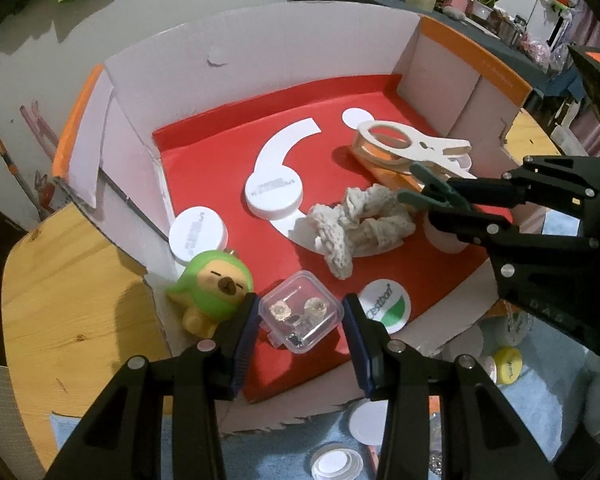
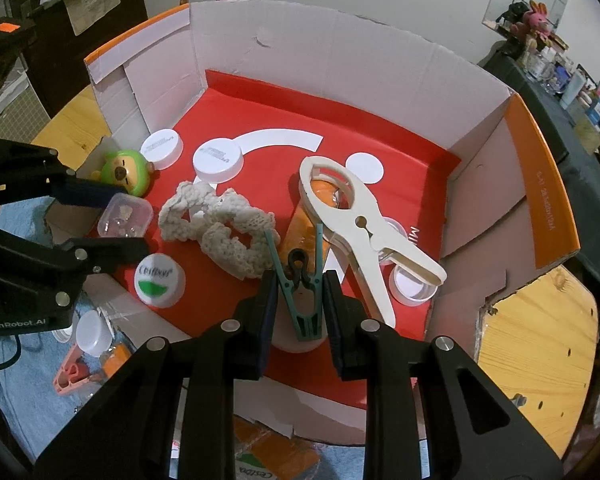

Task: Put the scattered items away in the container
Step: 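Lower the clear screw box and green clip toward the red box floor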

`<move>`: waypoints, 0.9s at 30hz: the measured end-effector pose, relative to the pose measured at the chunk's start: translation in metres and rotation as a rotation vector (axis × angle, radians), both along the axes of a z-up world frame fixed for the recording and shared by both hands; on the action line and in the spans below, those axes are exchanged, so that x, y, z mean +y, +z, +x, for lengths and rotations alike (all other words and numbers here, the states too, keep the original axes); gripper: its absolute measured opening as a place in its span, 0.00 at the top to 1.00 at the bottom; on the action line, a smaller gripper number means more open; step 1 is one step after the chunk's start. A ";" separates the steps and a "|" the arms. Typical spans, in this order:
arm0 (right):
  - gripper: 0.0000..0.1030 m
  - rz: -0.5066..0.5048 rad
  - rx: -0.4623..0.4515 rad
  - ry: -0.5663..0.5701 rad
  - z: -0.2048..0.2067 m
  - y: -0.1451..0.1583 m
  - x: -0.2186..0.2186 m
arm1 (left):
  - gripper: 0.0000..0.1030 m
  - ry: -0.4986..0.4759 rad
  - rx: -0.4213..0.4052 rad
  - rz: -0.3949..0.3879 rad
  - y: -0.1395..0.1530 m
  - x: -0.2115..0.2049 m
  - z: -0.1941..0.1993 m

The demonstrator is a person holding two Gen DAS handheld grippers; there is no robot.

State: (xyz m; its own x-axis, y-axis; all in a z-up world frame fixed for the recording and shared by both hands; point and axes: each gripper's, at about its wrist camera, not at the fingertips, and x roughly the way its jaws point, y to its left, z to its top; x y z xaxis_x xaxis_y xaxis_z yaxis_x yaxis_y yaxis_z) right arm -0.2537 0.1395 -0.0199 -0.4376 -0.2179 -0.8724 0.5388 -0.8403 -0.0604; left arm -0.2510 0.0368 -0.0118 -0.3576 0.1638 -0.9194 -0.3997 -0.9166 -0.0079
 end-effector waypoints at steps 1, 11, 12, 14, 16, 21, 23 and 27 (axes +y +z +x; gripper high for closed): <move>0.79 0.000 0.001 0.000 0.001 0.000 0.000 | 0.57 -0.001 0.003 -0.008 0.000 0.001 0.000; 0.79 0.001 0.000 0.002 0.001 0.000 0.001 | 0.57 -0.015 -0.022 -0.021 -0.013 0.006 -0.004; 0.79 0.002 -0.001 0.002 0.001 0.000 0.000 | 0.57 -0.015 -0.021 -0.021 -0.014 0.005 -0.004; 0.79 0.003 -0.003 0.001 0.001 0.000 -0.001 | 0.57 -0.014 -0.022 -0.018 -0.014 0.002 -0.005; 0.79 0.005 -0.003 0.001 0.001 0.000 -0.001 | 0.57 -0.014 -0.024 -0.020 -0.014 0.000 -0.006; 0.79 0.005 -0.004 0.003 0.001 0.000 -0.001 | 0.57 -0.018 -0.021 -0.031 -0.015 -0.004 -0.009; 0.79 0.004 -0.006 0.002 0.001 0.000 -0.001 | 0.56 -0.017 -0.022 -0.030 -0.017 -0.001 -0.011; 0.79 0.000 -0.008 0.000 0.001 -0.001 0.000 | 0.56 -0.018 -0.021 -0.033 -0.018 -0.006 -0.013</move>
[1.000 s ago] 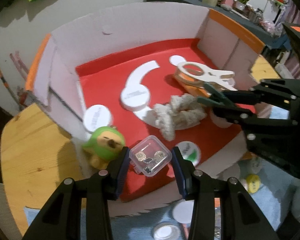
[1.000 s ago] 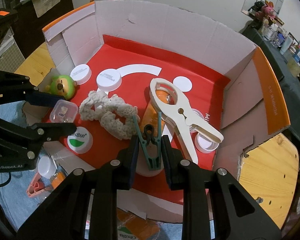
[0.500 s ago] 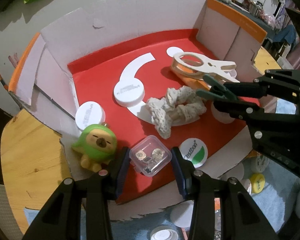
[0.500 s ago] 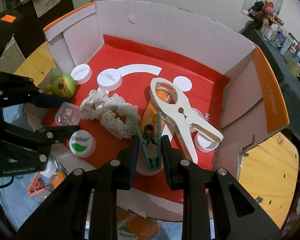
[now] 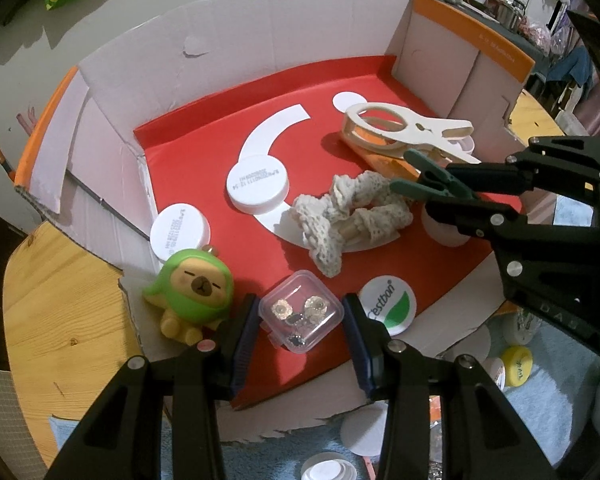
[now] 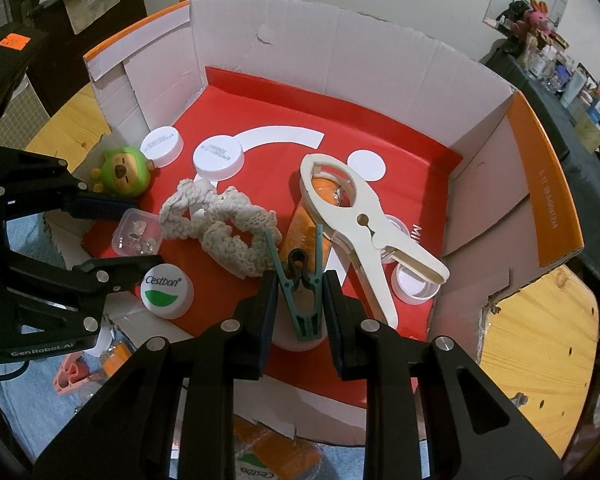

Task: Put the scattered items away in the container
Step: 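Lower the clear screw box and green clip toward the red box floor, then open the left tool on the screw box while the right opens on the green clip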

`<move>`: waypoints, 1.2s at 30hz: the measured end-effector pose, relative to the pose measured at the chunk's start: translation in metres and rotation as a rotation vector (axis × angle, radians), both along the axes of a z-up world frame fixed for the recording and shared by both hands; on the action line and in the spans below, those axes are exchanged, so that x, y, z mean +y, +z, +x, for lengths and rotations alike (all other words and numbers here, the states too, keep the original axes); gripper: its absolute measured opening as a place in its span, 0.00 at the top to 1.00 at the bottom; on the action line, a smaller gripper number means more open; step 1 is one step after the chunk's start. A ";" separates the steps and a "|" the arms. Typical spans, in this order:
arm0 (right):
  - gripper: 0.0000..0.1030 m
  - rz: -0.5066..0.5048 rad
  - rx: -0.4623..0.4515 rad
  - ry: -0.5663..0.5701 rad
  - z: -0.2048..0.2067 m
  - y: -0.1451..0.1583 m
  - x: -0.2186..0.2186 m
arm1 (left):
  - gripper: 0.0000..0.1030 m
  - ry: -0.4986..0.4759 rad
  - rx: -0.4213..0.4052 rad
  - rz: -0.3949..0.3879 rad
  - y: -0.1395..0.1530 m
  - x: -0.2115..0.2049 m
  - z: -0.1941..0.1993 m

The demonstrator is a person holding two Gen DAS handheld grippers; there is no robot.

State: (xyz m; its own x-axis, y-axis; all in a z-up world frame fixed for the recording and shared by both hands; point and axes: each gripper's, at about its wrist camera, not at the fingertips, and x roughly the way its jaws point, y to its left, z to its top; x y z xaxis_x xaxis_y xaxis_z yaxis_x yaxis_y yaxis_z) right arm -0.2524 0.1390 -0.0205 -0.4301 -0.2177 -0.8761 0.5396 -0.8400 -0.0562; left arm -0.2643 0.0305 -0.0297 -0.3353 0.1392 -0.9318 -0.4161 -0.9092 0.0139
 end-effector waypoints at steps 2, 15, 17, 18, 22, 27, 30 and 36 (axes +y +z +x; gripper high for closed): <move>0.79 -0.002 -0.002 -0.001 0.000 -0.001 0.000 | 0.56 -0.001 0.002 -0.002 0.001 -0.004 0.001; 0.79 -0.006 -0.004 -0.002 0.000 -0.002 0.000 | 0.50 0.007 0.005 -0.013 -0.001 -0.029 -0.014; 0.79 -0.007 -0.006 -0.002 0.000 -0.002 0.000 | 0.49 0.008 0.004 -0.012 -0.001 -0.037 -0.017; 0.79 -0.007 -0.007 -0.003 0.000 -0.002 0.000 | 0.49 0.009 0.002 -0.010 -0.001 -0.042 -0.020; 0.79 -0.006 -0.009 -0.003 0.000 -0.002 0.001 | 0.49 0.012 0.002 -0.011 -0.001 -0.059 -0.028; 0.78 -0.011 -0.013 -0.009 -0.001 -0.001 0.002 | 0.49 0.012 0.001 -0.012 0.000 -0.070 -0.033; 0.77 -0.019 -0.017 -0.012 -0.002 -0.002 0.003 | 0.48 0.013 0.000 -0.012 0.000 -0.080 -0.038; 0.69 -0.021 -0.018 -0.018 -0.004 -0.002 0.004 | 0.48 0.013 -0.002 -0.011 0.002 -0.099 -0.050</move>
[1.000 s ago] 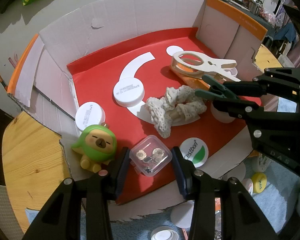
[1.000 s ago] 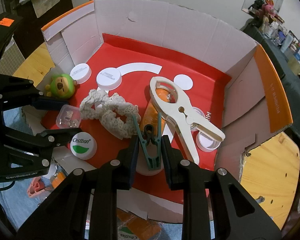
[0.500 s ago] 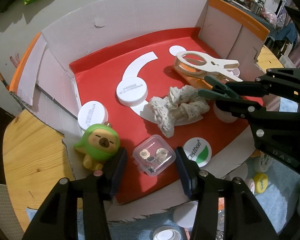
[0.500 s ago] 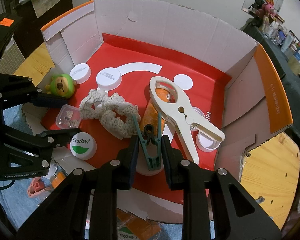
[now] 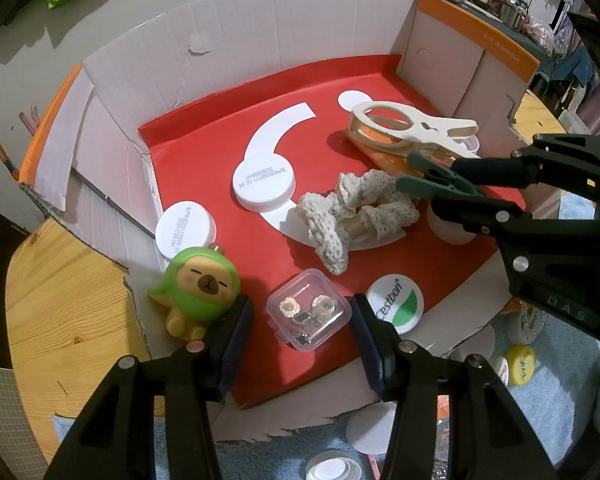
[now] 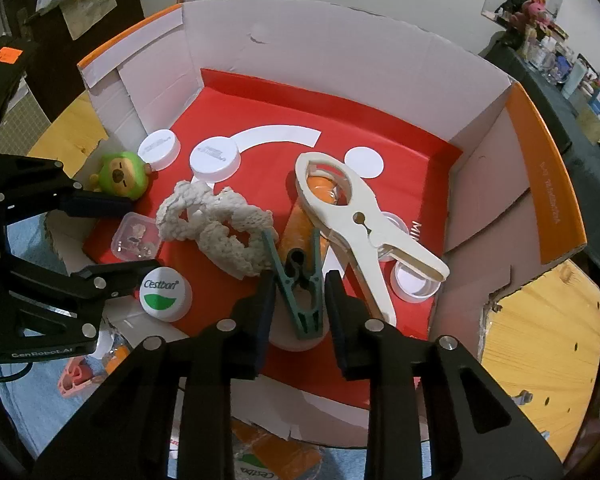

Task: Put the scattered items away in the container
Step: 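Open the left tool on the screw box while the right opens on the green clip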

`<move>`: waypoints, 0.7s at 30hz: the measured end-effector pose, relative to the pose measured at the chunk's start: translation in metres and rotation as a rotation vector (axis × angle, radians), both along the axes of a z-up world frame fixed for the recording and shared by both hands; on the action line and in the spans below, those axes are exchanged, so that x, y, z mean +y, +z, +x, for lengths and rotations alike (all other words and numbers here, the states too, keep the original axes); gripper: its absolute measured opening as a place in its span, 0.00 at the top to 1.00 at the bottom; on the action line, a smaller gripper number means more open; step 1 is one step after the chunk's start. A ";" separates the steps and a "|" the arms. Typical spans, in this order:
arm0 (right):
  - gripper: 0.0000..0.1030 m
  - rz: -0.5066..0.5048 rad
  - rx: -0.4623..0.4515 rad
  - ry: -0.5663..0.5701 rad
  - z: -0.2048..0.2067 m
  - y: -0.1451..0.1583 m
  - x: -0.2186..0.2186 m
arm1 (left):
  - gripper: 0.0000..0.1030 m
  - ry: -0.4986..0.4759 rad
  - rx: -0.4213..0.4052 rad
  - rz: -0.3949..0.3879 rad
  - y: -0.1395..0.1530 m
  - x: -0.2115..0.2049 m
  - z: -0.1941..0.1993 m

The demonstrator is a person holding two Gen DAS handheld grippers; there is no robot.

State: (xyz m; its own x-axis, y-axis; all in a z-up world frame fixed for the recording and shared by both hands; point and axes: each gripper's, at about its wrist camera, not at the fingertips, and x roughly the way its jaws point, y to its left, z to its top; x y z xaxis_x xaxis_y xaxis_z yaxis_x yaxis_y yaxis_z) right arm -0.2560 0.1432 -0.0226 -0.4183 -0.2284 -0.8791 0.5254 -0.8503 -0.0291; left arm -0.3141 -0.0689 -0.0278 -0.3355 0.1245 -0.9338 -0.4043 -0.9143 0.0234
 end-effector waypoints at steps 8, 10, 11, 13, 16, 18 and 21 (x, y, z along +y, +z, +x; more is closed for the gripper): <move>0.42 -0.007 0.021 0.005 0.001 0.003 -0.001 | 0.48 0.001 0.000 0.001 0.002 -0.005 0.000; 0.42 -0.008 0.021 0.004 0.001 0.004 0.000 | 0.48 0.003 0.000 0.003 0.002 -0.014 -0.005; 0.42 -0.009 0.023 0.003 0.001 0.004 0.000 | 0.48 0.003 0.000 0.005 0.003 -0.014 -0.006; 0.42 -0.013 0.025 0.002 0.002 0.005 0.000 | 0.48 0.003 0.001 0.006 0.004 -0.019 -0.010; 0.42 -0.019 0.031 0.003 0.003 0.009 0.000 | 0.48 0.006 0.012 0.012 0.007 -0.029 -0.012; 0.42 -0.021 0.039 0.000 0.005 0.012 0.001 | 0.48 0.006 0.025 0.012 0.009 -0.035 -0.012; 0.42 -0.030 0.049 -0.003 0.007 0.017 0.004 | 0.46 0.006 0.043 0.018 0.017 -0.041 -0.013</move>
State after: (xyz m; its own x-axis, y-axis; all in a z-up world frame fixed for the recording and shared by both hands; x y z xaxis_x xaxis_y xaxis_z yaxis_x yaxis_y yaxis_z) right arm -0.2493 0.1467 -0.0053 -0.4615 -0.2527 -0.8504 0.5210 -0.8530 -0.0293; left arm -0.3272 -0.1096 -0.0105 -0.3761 0.1393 -0.9160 -0.3976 -0.9173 0.0238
